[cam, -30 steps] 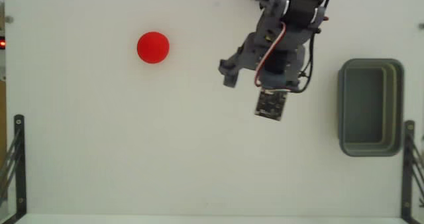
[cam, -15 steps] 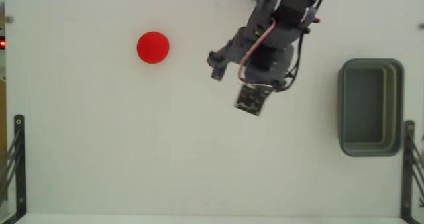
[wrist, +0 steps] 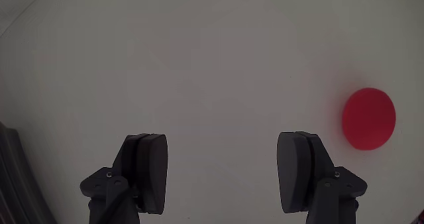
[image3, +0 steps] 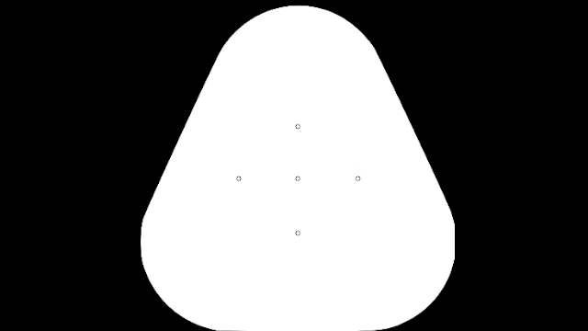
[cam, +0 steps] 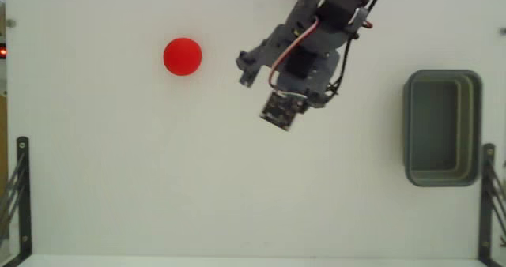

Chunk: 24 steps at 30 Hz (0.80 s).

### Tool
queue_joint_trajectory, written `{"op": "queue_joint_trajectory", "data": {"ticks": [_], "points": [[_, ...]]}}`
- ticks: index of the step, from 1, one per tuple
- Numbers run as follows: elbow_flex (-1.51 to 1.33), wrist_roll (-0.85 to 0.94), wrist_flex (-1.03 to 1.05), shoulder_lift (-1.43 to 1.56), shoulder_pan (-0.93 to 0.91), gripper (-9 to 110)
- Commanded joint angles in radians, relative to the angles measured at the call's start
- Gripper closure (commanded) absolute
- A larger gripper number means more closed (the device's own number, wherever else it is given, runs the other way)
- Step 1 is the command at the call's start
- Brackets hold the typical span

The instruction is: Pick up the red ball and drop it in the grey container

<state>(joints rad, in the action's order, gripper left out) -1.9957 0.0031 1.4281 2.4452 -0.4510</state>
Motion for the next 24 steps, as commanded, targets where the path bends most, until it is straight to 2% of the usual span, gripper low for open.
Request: {"op": "queue_joint_trajectory", "data": {"ticks": [1, 24], "points": [[-0.004, -0.003, 0.002, 0.035, -0.042, -9], [-0.004, -0.003, 0.002, 0.035, -0.22, -9]]}}
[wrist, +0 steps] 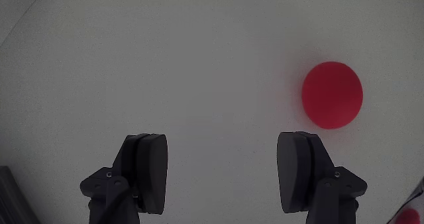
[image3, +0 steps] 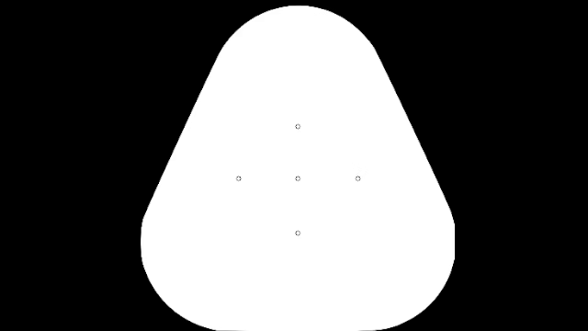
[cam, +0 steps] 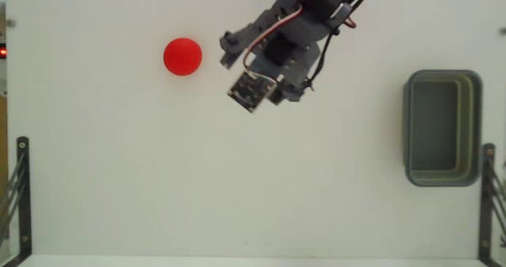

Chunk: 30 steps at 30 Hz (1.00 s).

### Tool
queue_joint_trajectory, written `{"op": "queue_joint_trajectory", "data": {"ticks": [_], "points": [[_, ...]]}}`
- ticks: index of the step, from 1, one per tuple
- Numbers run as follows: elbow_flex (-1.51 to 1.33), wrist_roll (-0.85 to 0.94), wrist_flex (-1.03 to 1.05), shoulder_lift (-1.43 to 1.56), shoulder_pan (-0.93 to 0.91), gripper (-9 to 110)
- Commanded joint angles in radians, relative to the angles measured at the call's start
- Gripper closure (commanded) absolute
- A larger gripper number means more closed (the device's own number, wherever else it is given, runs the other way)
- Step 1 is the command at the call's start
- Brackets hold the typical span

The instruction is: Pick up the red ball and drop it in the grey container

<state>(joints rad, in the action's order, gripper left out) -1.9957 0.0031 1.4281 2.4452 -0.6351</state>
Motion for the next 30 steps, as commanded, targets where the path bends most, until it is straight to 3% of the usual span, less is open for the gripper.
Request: {"op": "queue_joint_trajectory", "data": {"ticks": [1, 30], "points": [[-0.004, -0.003, 0.002, 0.035, -0.044, -9], [-0.004, -0.003, 0.002, 0.035, -0.264, -9]]}}
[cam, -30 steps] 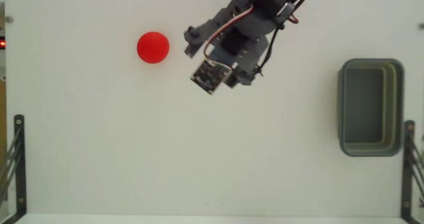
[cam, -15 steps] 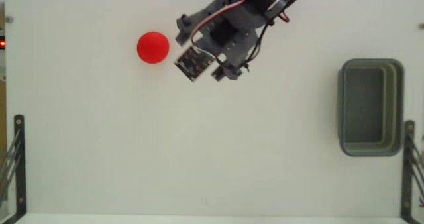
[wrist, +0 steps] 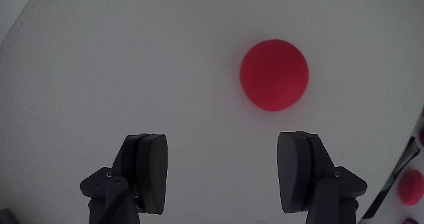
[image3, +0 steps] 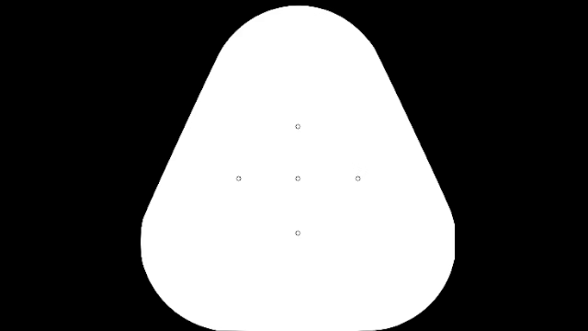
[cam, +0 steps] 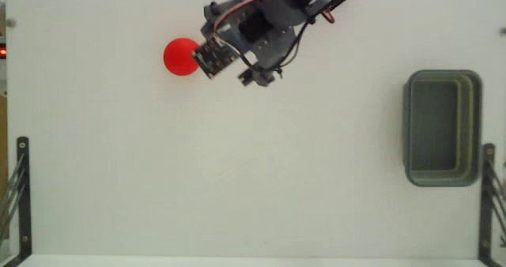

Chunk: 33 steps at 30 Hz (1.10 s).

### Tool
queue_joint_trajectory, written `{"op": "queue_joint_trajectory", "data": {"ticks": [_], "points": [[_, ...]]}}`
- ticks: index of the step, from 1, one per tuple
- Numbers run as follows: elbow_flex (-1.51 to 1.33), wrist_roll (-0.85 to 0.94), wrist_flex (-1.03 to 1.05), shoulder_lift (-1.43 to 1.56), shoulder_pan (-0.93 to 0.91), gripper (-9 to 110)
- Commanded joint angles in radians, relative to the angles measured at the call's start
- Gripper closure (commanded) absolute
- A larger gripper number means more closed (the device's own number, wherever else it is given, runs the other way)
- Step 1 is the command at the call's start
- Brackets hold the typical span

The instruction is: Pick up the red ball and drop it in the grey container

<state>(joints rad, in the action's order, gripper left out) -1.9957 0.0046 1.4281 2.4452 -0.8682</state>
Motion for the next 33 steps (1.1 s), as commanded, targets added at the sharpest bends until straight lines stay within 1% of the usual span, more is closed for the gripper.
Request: {"op": "queue_joint_trajectory", "data": {"ticks": [1, 21, 33], "points": [[-0.004, -0.005, 0.002, 0.035, -0.04, -9], [-0.004, -0.005, 0.002, 0.035, -0.175, -9], [-0.004, -0.005, 0.002, 0.035, -0.18, -9]]}}
